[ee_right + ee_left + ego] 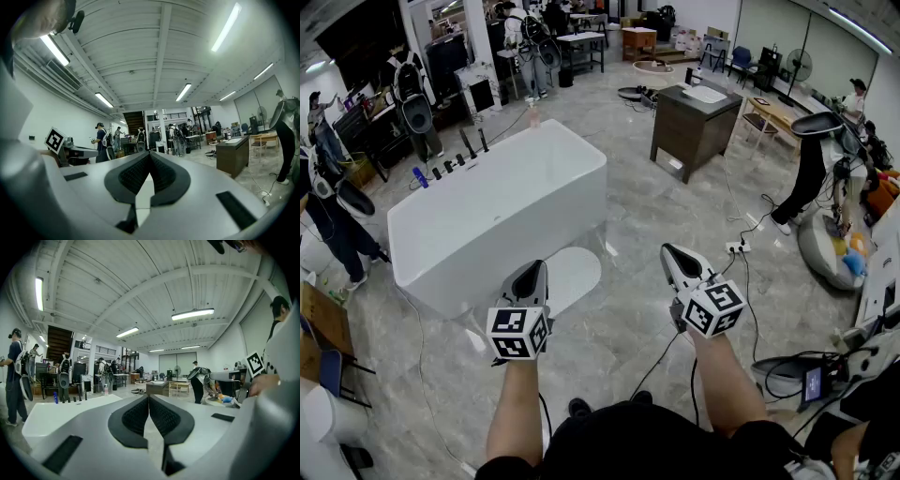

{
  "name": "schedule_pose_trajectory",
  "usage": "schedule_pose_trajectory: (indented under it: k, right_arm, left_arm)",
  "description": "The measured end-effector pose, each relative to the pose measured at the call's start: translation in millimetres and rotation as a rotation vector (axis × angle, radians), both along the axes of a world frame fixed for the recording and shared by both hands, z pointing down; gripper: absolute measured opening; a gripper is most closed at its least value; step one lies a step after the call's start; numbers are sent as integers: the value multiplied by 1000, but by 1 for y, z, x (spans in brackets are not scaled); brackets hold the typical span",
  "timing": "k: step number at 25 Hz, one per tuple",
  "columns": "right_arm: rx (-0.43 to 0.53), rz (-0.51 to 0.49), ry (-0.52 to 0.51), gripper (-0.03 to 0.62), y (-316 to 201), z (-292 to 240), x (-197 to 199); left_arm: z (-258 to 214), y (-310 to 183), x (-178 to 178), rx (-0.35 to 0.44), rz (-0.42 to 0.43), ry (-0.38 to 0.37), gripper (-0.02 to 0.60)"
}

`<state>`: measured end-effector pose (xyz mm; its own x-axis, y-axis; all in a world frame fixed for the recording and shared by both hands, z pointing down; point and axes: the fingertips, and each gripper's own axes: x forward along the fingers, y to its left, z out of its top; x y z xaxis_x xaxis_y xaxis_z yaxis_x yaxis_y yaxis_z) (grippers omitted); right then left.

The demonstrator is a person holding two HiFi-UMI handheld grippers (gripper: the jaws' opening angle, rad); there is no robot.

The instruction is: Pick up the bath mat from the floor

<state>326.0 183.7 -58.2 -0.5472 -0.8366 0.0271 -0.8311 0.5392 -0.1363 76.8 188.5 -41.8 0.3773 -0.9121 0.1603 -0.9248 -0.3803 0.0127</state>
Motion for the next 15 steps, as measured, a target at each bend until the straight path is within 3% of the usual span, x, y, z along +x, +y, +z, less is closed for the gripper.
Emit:
schedule_pose_trajectory:
  k: [15]
  right_arm:
    - [-17,-20,-20,14,-1,5,-3]
  left_arm:
    - [8,0,-2,-18,4,4,17]
